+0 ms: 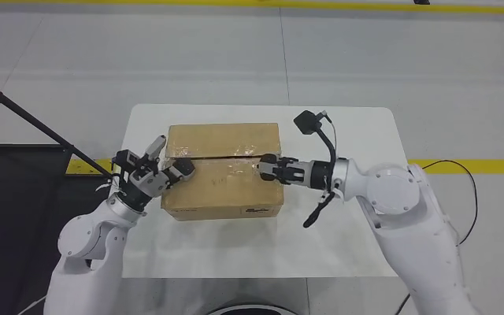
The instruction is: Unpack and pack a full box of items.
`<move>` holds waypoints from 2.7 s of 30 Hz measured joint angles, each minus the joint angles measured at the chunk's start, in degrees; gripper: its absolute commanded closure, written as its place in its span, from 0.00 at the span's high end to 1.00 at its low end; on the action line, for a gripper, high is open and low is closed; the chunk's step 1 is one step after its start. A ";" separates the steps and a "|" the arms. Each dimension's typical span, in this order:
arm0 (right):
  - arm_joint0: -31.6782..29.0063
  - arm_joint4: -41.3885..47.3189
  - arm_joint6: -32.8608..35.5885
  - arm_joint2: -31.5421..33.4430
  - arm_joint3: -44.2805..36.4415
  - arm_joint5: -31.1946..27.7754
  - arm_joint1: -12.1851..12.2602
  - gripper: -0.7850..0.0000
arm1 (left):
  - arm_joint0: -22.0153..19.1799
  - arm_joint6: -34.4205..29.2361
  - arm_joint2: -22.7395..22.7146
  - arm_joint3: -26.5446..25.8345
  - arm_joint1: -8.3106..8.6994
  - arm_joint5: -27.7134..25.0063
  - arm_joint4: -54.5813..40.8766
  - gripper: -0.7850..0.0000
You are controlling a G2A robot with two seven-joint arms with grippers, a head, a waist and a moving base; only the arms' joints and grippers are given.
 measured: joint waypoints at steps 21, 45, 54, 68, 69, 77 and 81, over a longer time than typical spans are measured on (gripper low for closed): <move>1.86 -0.56 -3.23 -1.25 -3.80 -5.88 0.27 0.00 | 0.42 4.08 1.64 0.81 0.76 0.05 0.79 1.00; 5.83 -0.10 -4.55 -2.96 -4.26 -8.21 0.20 0.00 | 0.68 6.56 -0.93 1.04 1.74 0.32 -1.23 1.00; 6.99 -1.14 -4.94 -3.04 -5.68 -9.26 0.29 0.00 | 0.56 6.57 -0.28 2.11 2.11 0.66 -0.21 1.00; 8.17 -0.95 -4.06 -3.58 -4.39 -10.13 0.44 0.00 | 0.78 11.53 -5.28 0.79 2.43 -1.45 -5.10 1.00; 8.30 -0.89 -4.03 -3.61 -4.20 -10.23 0.44 0.00 | 0.78 11.36 -5.37 0.79 2.47 -1.42 -5.07 1.00; 10.79 -0.20 -4.17 -4.20 -2.88 -11.08 0.26 0.00 | 1.08 8.68 -3.53 0.93 2.76 -0.18 -4.40 1.00; 12.38 -0.15 -4.27 -4.65 -2.38 -11.48 0.13 0.00 | 1.42 8.36 -2.64 1.34 2.88 -0.19 -3.08 1.00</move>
